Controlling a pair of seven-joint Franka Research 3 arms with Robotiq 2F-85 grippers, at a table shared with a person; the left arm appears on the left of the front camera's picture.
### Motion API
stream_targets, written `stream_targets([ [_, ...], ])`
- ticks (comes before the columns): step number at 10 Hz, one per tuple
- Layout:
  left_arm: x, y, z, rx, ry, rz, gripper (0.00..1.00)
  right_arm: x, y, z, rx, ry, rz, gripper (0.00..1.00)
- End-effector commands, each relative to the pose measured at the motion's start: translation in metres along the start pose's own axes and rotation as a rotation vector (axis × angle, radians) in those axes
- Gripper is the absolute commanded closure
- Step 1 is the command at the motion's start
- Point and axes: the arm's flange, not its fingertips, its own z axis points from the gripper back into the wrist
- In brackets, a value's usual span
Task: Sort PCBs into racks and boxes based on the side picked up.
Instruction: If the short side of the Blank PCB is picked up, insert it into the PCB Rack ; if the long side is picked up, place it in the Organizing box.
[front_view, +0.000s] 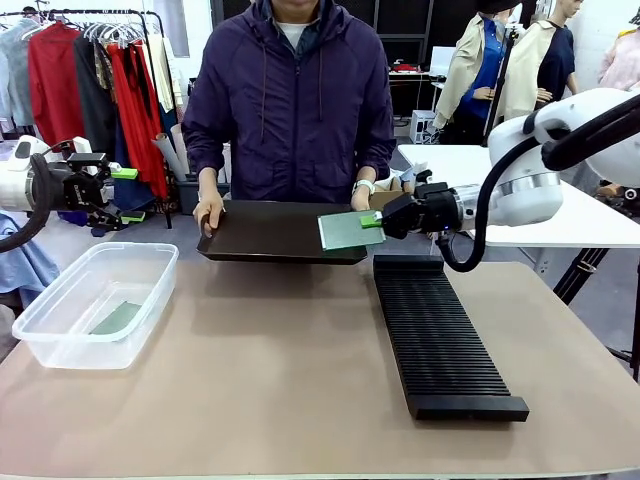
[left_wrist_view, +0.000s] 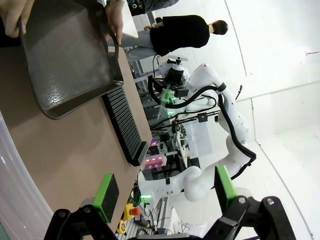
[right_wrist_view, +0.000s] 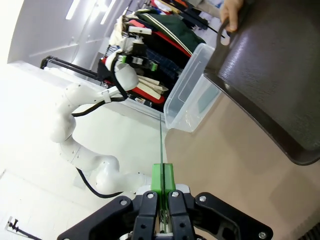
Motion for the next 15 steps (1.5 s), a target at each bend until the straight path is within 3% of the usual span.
stream_targets([
  [1, -0.002, -0.002, 0.001, 0.009, 0.000, 0.001, 0.00, -0.008, 0.013, 0.021, 0.067, -0.019, 0.071, 1.00],
  [4, -0.002, -0.002, 0.001, 0.009, 0.000, 0.001, 0.00, -0.019, 0.016, 0.068, 0.108, -0.023, 0.158, 1.00],
  [7, -0.002, -0.002, 0.001, 0.009, 0.000, 0.001, 0.00, -0.029, 0.010, 0.105, 0.055, -0.056, 0.354, 1.00],
  [11, -0.002, -0.002, 0.001, 0.009, 0.000, 0.001, 0.00, -0.047, -0.008, 0.126, 0.060, -0.002, 0.520, 1.00],
  [15, -0.002, -0.002, 0.001, 0.009, 0.000, 0.001, 0.00, -0.071, -0.041, 0.140, 0.116, -0.087, 0.675, 1.00],
])
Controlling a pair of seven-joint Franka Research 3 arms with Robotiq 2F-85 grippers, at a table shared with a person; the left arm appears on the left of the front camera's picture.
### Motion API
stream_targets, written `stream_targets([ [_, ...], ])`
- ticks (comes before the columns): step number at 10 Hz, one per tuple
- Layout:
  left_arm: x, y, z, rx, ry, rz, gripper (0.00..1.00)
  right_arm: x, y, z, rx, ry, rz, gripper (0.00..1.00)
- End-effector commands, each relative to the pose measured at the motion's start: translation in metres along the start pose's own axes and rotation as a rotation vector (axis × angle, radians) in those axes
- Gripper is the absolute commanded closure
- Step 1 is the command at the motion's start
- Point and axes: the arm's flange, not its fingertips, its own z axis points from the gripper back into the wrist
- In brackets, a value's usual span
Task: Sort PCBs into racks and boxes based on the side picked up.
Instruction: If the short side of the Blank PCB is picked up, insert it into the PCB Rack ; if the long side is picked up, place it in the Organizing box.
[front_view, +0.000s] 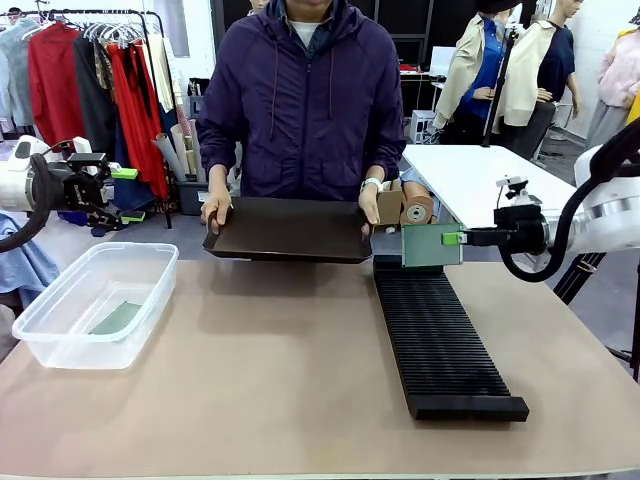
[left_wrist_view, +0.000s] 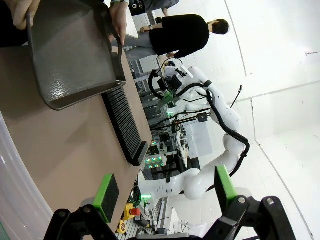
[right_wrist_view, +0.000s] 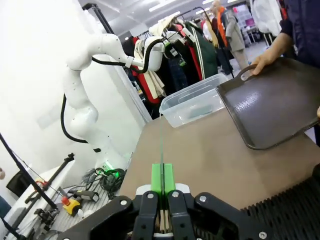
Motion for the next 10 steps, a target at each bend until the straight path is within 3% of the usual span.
stream_targets([
  [1, -0.002, -0.002, 0.001, 0.009, 0.000, 0.001, 0.00, -0.018, -0.005, 0.007, 0.014, -0.048, 0.067, 1.00],
  [5, -0.002, -0.002, 0.001, 0.009, 0.000, 0.001, 0.00, -0.043, -0.025, 0.021, -0.091, 0.007, 0.206, 1.00],
  [10, -0.002, -0.002, 0.001, 0.009, 0.000, 0.001, 0.00, -0.053, -0.066, 0.026, -0.133, 0.006, 0.233, 1.00],
])
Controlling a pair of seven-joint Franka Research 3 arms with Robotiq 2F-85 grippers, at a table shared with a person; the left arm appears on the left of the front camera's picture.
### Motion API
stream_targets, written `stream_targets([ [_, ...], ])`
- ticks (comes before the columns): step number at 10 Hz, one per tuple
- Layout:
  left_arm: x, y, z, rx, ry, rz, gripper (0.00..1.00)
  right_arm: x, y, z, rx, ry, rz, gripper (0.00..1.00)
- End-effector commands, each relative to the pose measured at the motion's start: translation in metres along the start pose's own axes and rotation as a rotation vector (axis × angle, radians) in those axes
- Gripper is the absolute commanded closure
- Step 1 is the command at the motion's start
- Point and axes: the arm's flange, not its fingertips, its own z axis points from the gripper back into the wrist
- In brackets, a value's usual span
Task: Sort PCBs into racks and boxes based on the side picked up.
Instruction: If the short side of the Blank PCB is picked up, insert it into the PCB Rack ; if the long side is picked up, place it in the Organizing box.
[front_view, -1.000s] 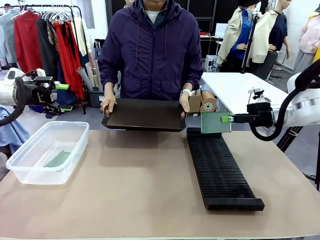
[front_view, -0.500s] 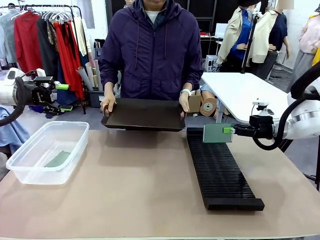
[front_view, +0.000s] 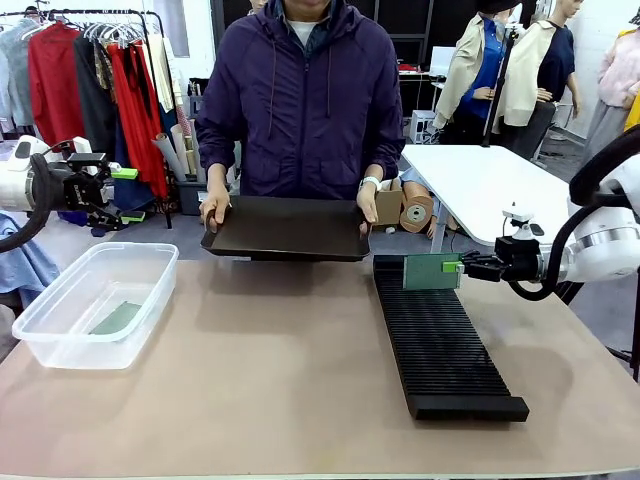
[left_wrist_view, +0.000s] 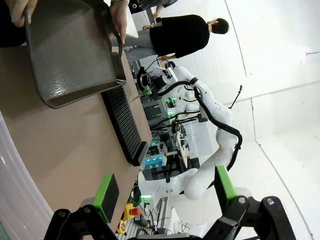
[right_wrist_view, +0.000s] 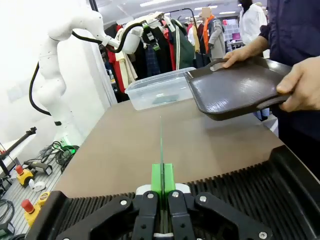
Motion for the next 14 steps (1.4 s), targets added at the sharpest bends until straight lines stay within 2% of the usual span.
stream_targets([
  [1, -0.002, -0.002, 0.001, 0.009, 0.000, 0.000, 0.00, -0.005, -0.021, -0.002, -0.027, -0.005, 0.030, 1.00],
  [8, -0.002, -0.002, 0.001, 0.009, 0.000, 0.000, 0.00, -0.028, -0.038, 0.003, -0.082, -0.011, 0.072, 1.00],
  [14, -0.002, -0.002, 0.001, 0.009, 0.000, 0.000, 0.00, -0.032, -0.038, 0.002, -0.059, 0.036, 0.008, 1.00],
])
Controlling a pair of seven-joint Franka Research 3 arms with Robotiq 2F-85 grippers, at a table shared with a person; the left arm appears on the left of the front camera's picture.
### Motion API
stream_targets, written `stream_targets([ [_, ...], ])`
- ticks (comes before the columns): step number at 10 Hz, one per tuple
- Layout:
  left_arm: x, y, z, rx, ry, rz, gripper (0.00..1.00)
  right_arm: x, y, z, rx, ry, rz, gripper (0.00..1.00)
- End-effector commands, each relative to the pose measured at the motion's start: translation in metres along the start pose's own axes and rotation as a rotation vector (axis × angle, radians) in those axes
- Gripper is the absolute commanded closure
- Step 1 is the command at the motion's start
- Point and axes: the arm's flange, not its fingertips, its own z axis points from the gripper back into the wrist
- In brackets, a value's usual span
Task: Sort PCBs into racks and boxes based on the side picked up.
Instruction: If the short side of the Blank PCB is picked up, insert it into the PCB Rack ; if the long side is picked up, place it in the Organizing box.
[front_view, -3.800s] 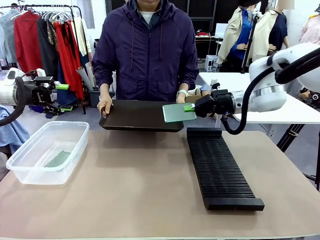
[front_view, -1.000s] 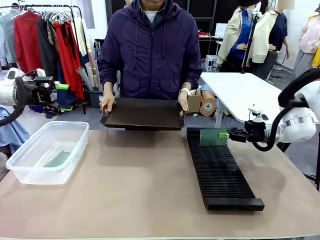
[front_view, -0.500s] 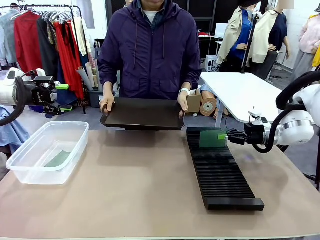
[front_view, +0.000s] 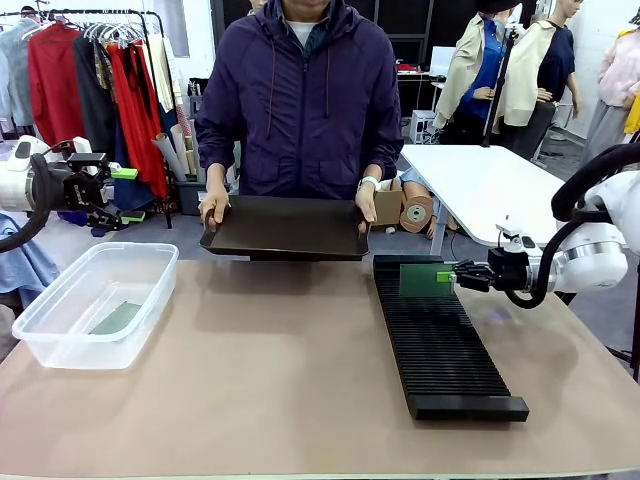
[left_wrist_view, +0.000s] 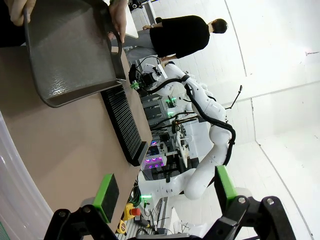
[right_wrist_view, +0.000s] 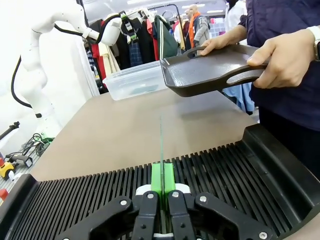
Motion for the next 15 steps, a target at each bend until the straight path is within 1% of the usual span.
stream_targets([
  [1, -0.0015, -0.0023, 0.0011, 0.009, 0.000, 0.000, 0.00, 0.0042, -0.0044, -0.0026, 0.003, 0.025, -0.011, 1.00],
  [2, -0.0015, -0.0023, 0.0011, 0.009, 0.000, 0.000, 0.00, 0.0040, -0.0054, -0.0031, 0.005, 0.030, -0.013, 1.00],
  [3, -0.0015, -0.0023, 0.0011, 0.009, 0.000, 0.000, 0.00, 0.0043, -0.0044, -0.0041, 0.013, 0.040, -0.055, 1.00],
  [4, -0.0015, -0.0023, 0.0011, 0.009, 0.000, 0.000, 0.00, -0.0015, 0.0002, -0.0007, 0.004, 0.009, -0.002, 1.00],
  [14, -0.0015, -0.0023, 0.0011, 0.009, 0.000, 0.000, 0.00, -0.0037, 0.0007, 0.0010, 0.005, 0.016, -0.014, 1.00],
  [15, -0.0015, -0.0023, 0.0011, 0.009, 0.000, 0.000, 0.00, -0.0051, -0.0015, -0.0001, -0.020, 0.016, -0.022, 1.00],
])
